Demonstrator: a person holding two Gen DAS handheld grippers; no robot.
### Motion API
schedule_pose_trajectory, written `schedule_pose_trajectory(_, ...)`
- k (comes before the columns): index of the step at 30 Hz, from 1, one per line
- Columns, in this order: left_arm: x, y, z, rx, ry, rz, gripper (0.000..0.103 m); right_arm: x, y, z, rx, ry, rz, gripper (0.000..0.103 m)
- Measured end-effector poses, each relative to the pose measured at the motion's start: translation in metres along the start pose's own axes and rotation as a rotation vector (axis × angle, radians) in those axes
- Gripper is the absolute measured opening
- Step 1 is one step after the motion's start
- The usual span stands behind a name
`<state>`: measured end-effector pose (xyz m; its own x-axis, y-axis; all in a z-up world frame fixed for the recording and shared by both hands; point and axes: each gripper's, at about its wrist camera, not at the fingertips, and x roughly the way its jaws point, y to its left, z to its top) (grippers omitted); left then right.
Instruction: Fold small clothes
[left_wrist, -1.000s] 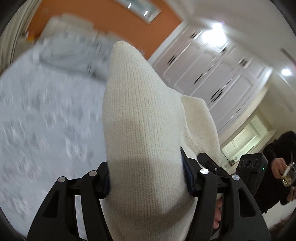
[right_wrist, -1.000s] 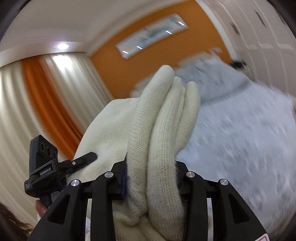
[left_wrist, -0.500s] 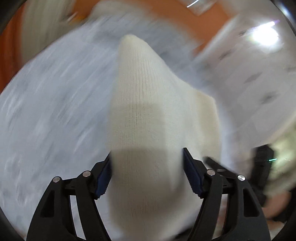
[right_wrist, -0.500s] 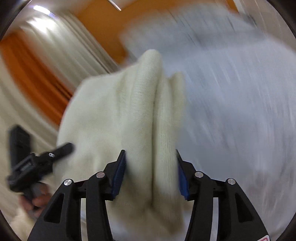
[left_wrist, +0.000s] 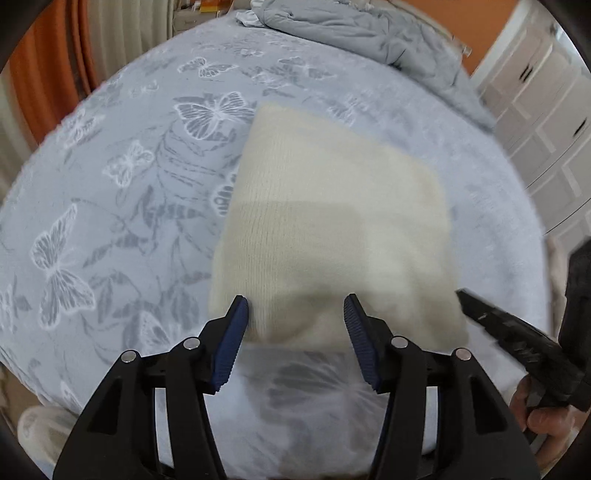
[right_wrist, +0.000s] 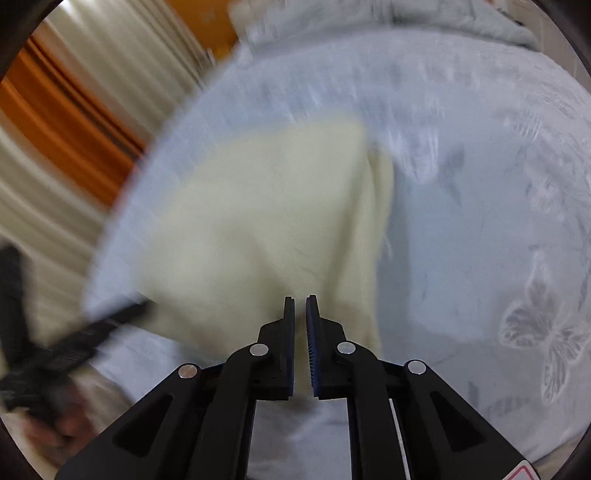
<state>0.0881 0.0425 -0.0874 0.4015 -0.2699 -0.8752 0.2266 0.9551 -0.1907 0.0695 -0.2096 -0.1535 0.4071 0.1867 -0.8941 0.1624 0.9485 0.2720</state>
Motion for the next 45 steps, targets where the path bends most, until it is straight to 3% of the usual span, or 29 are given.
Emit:
schedule_pose_trajectory(1,0.004,0.000,-0.003,0.016,0.008,0.017,0.052,-0.005,-0.002,0.001,0.014,-0.016,0.018,0.008)
schedule_pose_trajectory(3,0.001,0.003,-0.001,0.000,-0.002,0.006,0.055,-0.028,-0.005,0.006,0.050,-0.066,0.042,0.016)
schedule_pose_trajectory(4,-0.006,0.007,0.000,-0.027,-0.018,-0.042,0.065,-0.037,-0.009,0.007,0.068,-0.097,0.043,0.035)
schedule_pose_trajectory(5,-0.013,0.018,0.002,-0.092,-0.035,-0.115,0.072,-0.043,-0.016,0.008,0.096,-0.127,0.058,0.067)
schedule_pose_trajectory(6,-0.015,0.026,0.003,-0.144,-0.042,-0.148,0.087,-0.041,-0.021,0.010,0.113,-0.129,0.073,0.076)
schedule_pose_trajectory(7,-0.015,0.034,0.004,-0.191,-0.043,-0.172,0.090,-0.030,-0.026,0.012,0.130,-0.100,0.082,0.078)
schedule_pose_trajectory(9,0.003,0.046,0.005,-0.256,0.002,-0.163,0.087,0.004,-0.033,0.015,0.160,0.000,0.095,0.075)
schedule_pose_trajectory(10,0.014,0.049,0.005,-0.266,0.027,-0.159,0.077,0.015,-0.034,0.014,0.174,0.025,0.164,0.056)
schedule_pose_trajectory(12,0.032,0.052,0.004,-0.275,0.075,-0.175,0.064,0.008,-0.024,0.024,0.148,0.007,0.155,0.045)
schedule_pose_trajectory(13,0.030,0.051,0.005,-0.281,0.067,-0.188,0.055,-0.006,-0.018,0.029,0.116,-0.031,0.136,0.025)
schedule_pose_trajectory(14,0.017,0.046,0.009,-0.268,0.046,-0.190,0.052,-0.025,-0.012,0.034,0.085,-0.073,0.128,0.022)
schedule_pose_trajectory(17,-0.005,0.031,0.014,-0.184,-0.017,-0.177,0.048,-0.044,-0.012,0.038,0.039,-0.120,0.120,0.022)
schedule_pose_trajectory(19,0.009,0.027,0.011,-0.157,0.029,-0.145,0.052,0.000,-0.025,0.029,0.044,0.017,0.054,0.024)
schedule_pose_trajectory(21,0.033,0.024,0.000,-0.120,0.067,-0.081,0.060,0.006,-0.034,0.019,0.082,-0.023,0.075,0.032)
schedule_pose_trajectory(24,0.014,0.013,-0.002,-0.065,0.029,-0.021,0.060,-0.024,-0.032,0.021,0.152,-0.059,0.042,0.035)
schedule_pose_trajectory(26,-0.005,0.004,-0.001,-0.028,0.000,0.022,0.058,-0.060,-0.014,0.012,0.089,-0.157,-0.068,0.036)
schedule_pose_trajectory(32,-0.054,-0.025,-0.010,0.080,-0.059,0.105,0.061,-0.101,0.021,-0.022,0.036,-0.226,-0.214,0.042)
schedule_pose_trajectory(33,-0.057,-0.028,-0.011,0.095,-0.069,0.119,0.064,-0.105,0.025,-0.030,0.041,-0.238,-0.243,0.049)
schedule_pose_trajectory(35,-0.069,-0.037,-0.021,0.126,-0.097,0.154,0.069,-0.111,0.030,-0.046,0.041,-0.245,-0.251,0.055)
schedule_pose_trajectory(45,-0.097,-0.052,-0.060,0.155,-0.151,0.214,0.070,-0.114,0.036,-0.099,0.041,-0.225,-0.239,0.058)
